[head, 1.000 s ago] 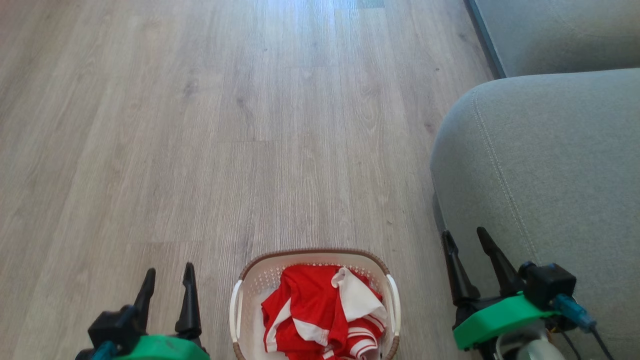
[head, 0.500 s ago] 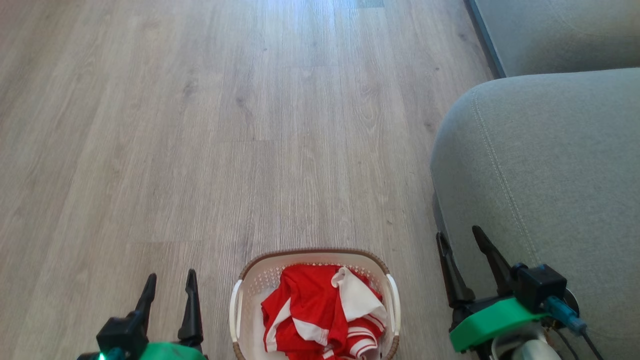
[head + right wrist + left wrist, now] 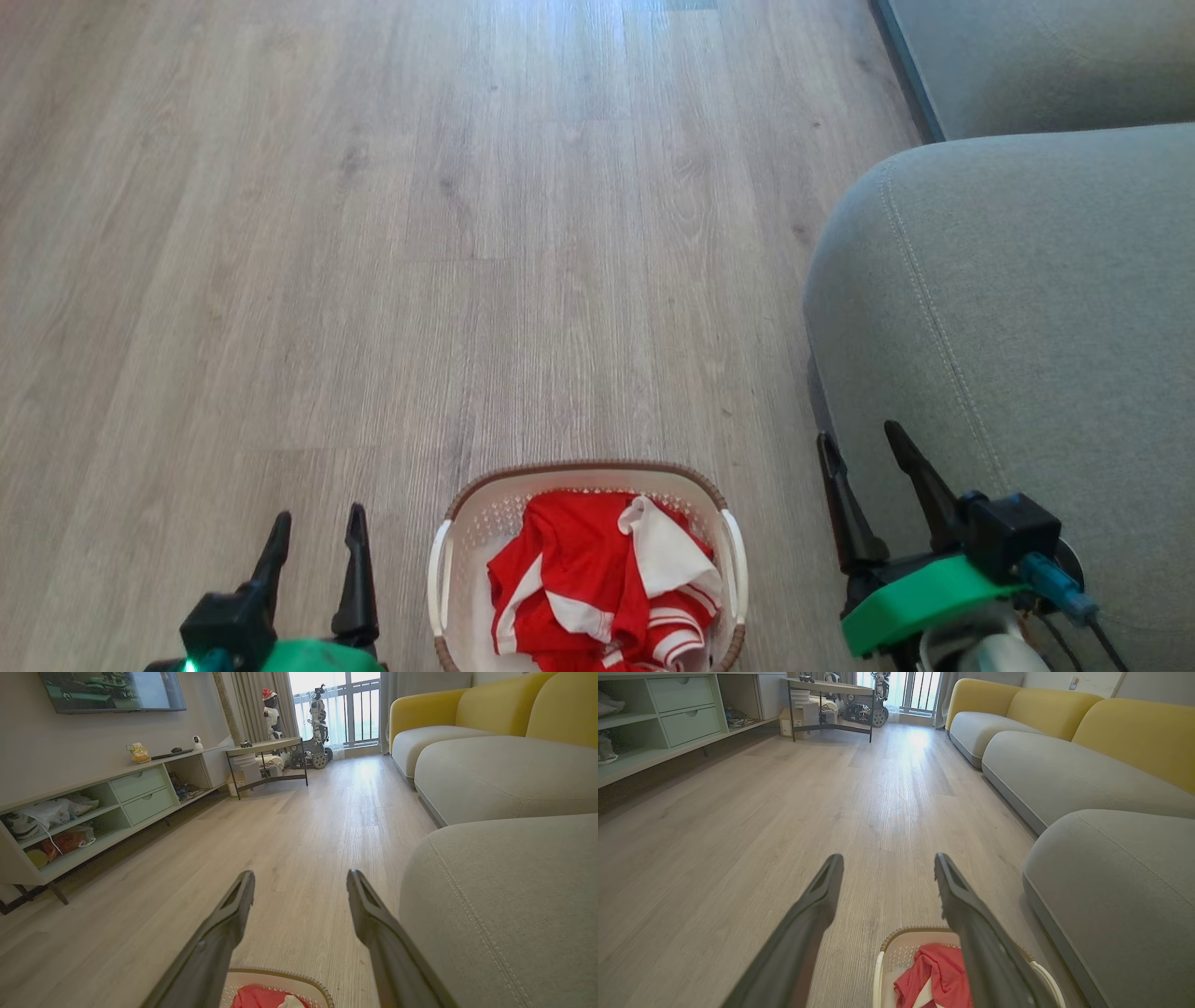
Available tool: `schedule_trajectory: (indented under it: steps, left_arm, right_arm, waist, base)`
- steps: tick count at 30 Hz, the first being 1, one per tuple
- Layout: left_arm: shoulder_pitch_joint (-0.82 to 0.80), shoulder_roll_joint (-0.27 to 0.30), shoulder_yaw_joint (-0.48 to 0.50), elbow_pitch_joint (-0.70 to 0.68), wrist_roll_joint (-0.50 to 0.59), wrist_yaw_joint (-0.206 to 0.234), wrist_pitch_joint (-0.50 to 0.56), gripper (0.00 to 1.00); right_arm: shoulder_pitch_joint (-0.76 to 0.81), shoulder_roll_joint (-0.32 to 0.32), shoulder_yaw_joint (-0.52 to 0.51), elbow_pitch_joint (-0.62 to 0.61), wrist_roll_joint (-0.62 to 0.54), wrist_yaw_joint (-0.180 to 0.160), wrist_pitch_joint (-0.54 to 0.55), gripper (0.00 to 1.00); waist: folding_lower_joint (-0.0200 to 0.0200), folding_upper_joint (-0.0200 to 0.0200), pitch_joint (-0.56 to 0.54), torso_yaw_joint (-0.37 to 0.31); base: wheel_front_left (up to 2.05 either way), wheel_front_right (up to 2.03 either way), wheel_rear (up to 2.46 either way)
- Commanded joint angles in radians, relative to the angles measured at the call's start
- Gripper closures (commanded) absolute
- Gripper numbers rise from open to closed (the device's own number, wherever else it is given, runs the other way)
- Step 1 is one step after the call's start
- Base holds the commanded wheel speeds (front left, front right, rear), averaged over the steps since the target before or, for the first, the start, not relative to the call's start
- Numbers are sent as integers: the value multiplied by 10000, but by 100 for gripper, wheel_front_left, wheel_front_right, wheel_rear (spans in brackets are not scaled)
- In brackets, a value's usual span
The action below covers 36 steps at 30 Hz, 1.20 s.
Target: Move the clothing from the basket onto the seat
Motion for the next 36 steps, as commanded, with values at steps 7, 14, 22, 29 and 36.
schedule_trajectory:
  steps: [7, 14, 22, 29, 36]
  left_arm:
    - [-364, 75, 276, -302, -40, 25, -130, 0]
    - [-556, 75, -45, -214, -224, -21, -130, 0]
    - [-1254, 75, -678, 172, -81, -90, -130, 0]
    - [-2521, 75, -1392, 1112, 181, -269, -130, 0]
    - [-4289, 75, -2720, 2922, 128, -470, -130, 0]
  right_arm:
    - [-284, -129, 123, -357, -53, -2, -134, 0]
    - [-358, -129, -130, -421, -111, -2, -134, 0]
    - [-805, -129, -673, -831, -365, -2, -134, 0]
    - [-1637, -129, -1267, -1326, -628, -2, -134, 0]
    - [-2670, -129, -2171, -2030, -880, -2, -134, 0]
  waist:
    - [0, 0, 88, 5]
    - [0, 0, 315, 15]
    - [0, 0, 1476, 8]
    - [0, 0, 3079, 13]
    - [0, 0, 4834, -29]
  base:
    - [0, 0, 0]
    - [0, 0, 0]
    - [0, 0, 0]
    - [0, 0, 0]
    - [0, 0, 0]
